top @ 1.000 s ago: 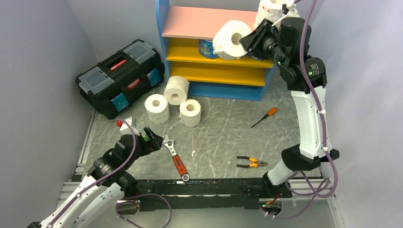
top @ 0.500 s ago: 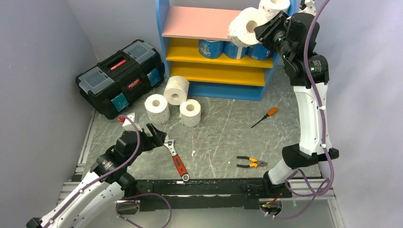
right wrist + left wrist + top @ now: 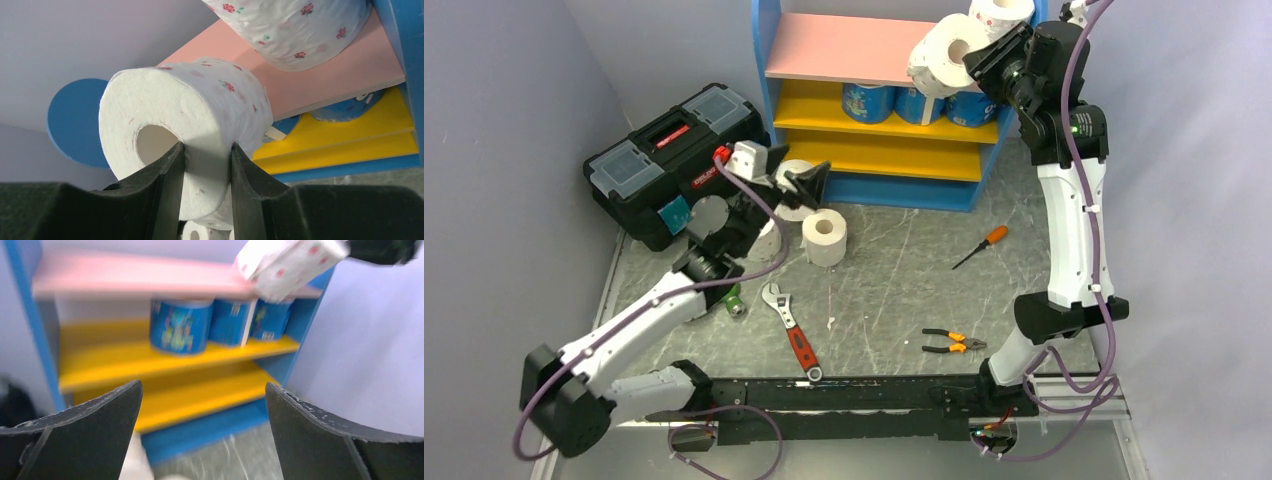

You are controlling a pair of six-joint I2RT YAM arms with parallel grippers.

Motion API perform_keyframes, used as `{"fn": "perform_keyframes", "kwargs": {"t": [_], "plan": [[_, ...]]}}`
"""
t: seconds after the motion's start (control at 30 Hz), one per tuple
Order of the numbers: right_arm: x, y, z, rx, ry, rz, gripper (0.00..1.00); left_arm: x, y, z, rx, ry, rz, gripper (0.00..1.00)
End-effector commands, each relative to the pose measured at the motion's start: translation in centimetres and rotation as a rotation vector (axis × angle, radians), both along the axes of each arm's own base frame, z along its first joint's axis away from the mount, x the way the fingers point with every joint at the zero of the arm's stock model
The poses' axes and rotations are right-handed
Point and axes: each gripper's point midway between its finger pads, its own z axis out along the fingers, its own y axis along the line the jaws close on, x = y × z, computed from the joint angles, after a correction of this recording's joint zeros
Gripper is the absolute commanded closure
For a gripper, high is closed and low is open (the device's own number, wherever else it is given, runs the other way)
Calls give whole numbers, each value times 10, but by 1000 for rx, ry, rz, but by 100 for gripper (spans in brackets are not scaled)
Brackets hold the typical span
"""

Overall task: Place and organize the paper towels onto the shelf
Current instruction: Place the paper towel on the shelf.

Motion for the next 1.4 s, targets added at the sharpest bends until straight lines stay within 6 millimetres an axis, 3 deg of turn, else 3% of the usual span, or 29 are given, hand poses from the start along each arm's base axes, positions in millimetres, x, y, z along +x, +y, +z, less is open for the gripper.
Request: {"fn": "perform_keyframes", "kwargs": {"t": [0.0,0.2,0.43,0.83,1.1,1.37], "plan": [[-3,6,49,104,-158,24,67,-19,-17,121,54,-610,-25,1],[6,11,48,133,-158,41,67,17,-53,133,143,-768,10,1],[5,7,54,125,-178,32,66,24,-93,142,204,-914,-123,1],[15,9,44,151,-157,53,66,84,-146,120,187,-812,-272,1],[20,11,39,153,-152,57,65,111,-160,119,180,-810,-197,1],[25,18,33,160,-137,89,64,119,-165,127,134,-811,-168,0]]}}
